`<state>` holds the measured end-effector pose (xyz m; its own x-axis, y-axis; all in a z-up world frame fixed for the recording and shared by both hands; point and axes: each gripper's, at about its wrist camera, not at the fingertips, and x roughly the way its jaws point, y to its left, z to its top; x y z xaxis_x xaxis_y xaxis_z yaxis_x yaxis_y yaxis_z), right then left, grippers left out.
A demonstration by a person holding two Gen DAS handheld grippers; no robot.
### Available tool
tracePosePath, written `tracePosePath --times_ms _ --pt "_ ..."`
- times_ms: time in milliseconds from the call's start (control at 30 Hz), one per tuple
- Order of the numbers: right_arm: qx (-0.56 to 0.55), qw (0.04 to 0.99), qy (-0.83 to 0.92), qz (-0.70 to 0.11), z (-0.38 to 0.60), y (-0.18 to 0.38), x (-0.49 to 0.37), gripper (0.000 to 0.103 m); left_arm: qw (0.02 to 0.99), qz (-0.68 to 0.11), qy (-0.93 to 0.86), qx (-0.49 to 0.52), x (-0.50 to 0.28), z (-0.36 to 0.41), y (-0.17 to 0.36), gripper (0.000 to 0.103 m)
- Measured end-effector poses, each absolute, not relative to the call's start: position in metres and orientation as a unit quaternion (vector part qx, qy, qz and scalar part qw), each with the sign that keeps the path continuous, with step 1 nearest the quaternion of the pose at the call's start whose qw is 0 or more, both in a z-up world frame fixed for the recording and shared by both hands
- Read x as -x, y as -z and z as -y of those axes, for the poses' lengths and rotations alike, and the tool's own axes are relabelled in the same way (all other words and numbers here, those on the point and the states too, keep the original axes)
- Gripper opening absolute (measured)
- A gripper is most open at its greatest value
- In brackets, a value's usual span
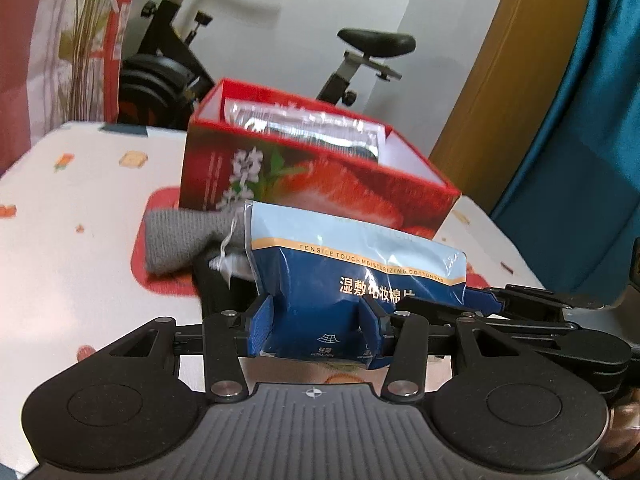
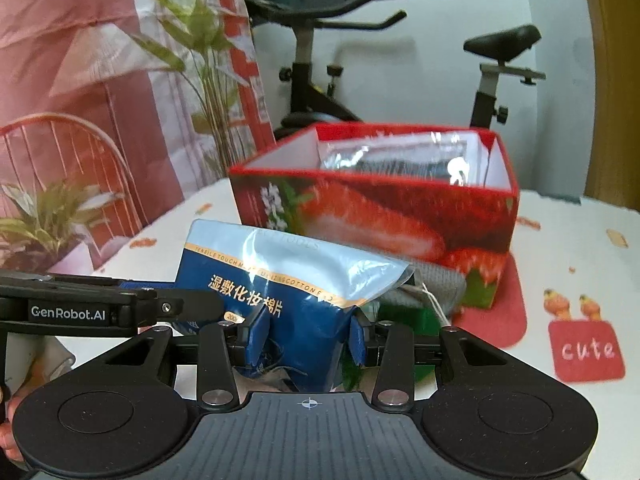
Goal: Organize soft objects
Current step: 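Lift the blue bag with the left gripper over the red box, then lower the blue bag into the red box and open the left gripper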
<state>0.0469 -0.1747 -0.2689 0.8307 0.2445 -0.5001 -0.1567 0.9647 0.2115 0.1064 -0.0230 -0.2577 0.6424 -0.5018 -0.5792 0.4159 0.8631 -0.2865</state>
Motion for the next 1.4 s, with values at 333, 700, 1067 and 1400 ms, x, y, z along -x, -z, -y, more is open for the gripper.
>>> tracePosePath --times_ms 333,700,1067,1400 --pt "-0.067 0.963 -0.129 -0.227 0.184 0.207 -0.073 0.038 0.914 -0.304 0.257 0.078 -0.125 0.022 0.208 0.05" --pt "-0.075 0.964 -0.149 -0.207 0.21 0.149 -0.151 0.038 0.923 -0.274 0.257 0.082 -0.18 0.029 0.154 0.05" --pt "-0.041 0.973 -0.127 -0.188 0.228 0.132 -0.241 0.039 0.931 -0.252 0.256 0.065 -0.258 0.054 0.132 0.05" --pt "-0.107 0.941 -0.106 -0.304 0.245 0.214 -0.292 0.039 0.876 -0.403 0.252 0.085 -0.328 0.077 0.206 0.05"
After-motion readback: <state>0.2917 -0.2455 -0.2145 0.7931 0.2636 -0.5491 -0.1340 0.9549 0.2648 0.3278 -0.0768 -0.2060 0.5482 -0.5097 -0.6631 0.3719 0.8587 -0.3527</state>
